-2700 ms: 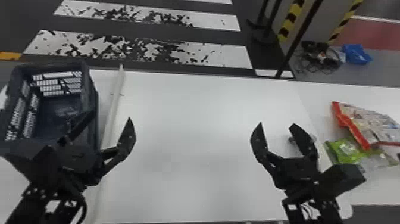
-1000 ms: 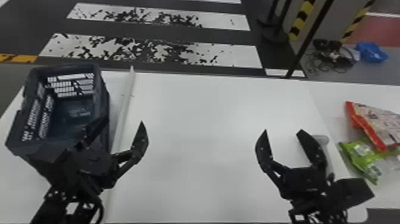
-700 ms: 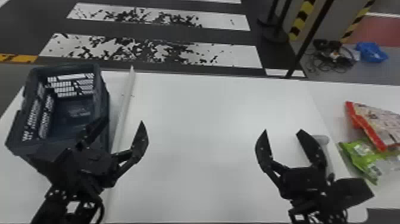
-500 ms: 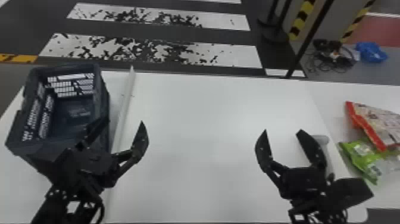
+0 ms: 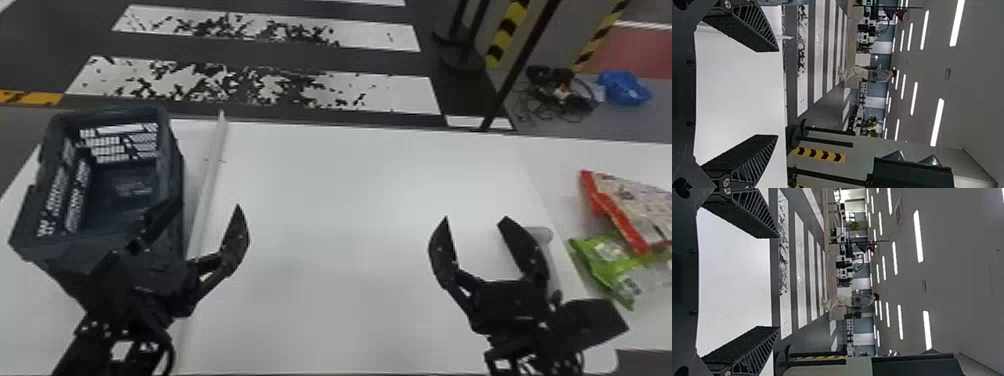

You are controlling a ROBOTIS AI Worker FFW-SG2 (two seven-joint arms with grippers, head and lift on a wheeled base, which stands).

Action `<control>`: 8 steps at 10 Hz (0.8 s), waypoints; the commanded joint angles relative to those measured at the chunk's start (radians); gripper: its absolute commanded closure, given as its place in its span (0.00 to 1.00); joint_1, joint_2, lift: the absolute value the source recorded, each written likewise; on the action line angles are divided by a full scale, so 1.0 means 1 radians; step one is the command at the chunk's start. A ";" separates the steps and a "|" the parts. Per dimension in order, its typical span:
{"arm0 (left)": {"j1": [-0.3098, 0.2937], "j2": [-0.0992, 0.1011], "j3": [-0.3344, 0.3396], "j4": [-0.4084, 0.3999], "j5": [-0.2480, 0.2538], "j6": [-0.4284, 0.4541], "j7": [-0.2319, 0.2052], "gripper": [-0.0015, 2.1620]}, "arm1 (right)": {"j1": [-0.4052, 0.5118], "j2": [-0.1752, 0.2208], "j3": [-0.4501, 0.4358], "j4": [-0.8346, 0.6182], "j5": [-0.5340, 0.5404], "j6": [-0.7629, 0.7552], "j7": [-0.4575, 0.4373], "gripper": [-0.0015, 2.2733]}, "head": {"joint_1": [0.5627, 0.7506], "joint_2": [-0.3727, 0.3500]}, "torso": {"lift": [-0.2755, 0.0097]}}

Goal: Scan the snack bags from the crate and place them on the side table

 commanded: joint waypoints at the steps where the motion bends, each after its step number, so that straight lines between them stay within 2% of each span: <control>1: 0.001 -0.003 0.000 -0.001 -0.001 0.000 0.000 0.04 | 0.002 0.001 0.000 0.000 0.000 -0.006 0.001 0.02 | 0.70 0.39 | 0.63; 8: 0.014 -0.003 -0.003 -0.007 -0.003 -0.018 0.005 0.04 | 0.008 0.001 0.002 -0.003 0.000 -0.021 0.001 0.02 | 0.70 0.39 | 0.63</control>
